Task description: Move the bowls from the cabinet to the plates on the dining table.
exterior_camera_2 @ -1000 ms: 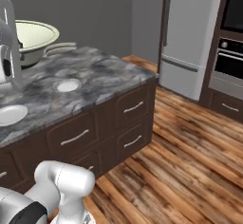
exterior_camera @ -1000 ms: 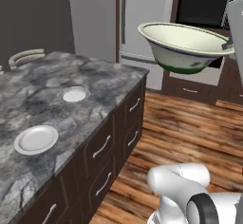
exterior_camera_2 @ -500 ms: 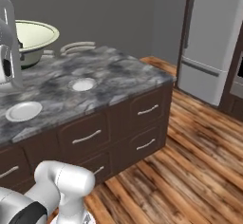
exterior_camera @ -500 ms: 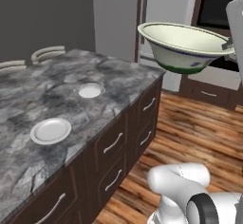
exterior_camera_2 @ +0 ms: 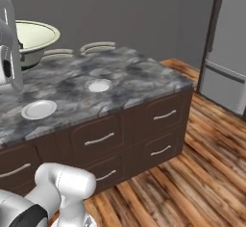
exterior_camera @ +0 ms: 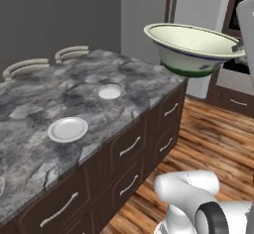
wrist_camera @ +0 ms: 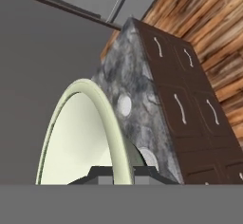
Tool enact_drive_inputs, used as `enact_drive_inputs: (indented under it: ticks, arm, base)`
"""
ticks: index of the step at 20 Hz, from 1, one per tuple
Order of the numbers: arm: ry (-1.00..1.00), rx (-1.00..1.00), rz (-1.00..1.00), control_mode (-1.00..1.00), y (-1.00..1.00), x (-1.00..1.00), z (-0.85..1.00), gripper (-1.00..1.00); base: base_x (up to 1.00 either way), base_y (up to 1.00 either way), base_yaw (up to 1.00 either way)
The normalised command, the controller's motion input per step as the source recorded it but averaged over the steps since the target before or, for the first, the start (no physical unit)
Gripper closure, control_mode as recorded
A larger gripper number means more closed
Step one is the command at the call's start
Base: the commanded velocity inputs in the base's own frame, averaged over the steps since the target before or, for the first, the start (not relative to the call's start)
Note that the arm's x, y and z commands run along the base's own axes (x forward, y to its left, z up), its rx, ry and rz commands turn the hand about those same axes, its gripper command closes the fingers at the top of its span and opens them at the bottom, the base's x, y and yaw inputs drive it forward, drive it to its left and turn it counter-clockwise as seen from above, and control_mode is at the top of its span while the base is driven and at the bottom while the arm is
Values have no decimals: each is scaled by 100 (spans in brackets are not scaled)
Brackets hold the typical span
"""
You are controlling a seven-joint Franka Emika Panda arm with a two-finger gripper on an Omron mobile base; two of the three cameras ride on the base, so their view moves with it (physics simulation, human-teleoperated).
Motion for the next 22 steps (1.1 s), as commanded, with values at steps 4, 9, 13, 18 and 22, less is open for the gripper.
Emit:
enact_drive_inputs:
  ticks: [4, 9, 13, 18, 22]
  arm:
    - [0, 0, 0, 100, 0, 0, 0, 100]
    - [0, 0, 0, 100, 0, 0, 0, 100]
    - [0, 0, 0, 100, 0, 0, 0, 100]
    - [0, 0, 0, 100, 0, 0, 0, 100]
    - [0, 0, 0, 100, 0, 0, 0, 100]
  base:
    - [0, 0, 25]
    - [0, 0, 25]
    - [0, 0, 25]
    - [22, -2, 20]
    - [61, -7, 6]
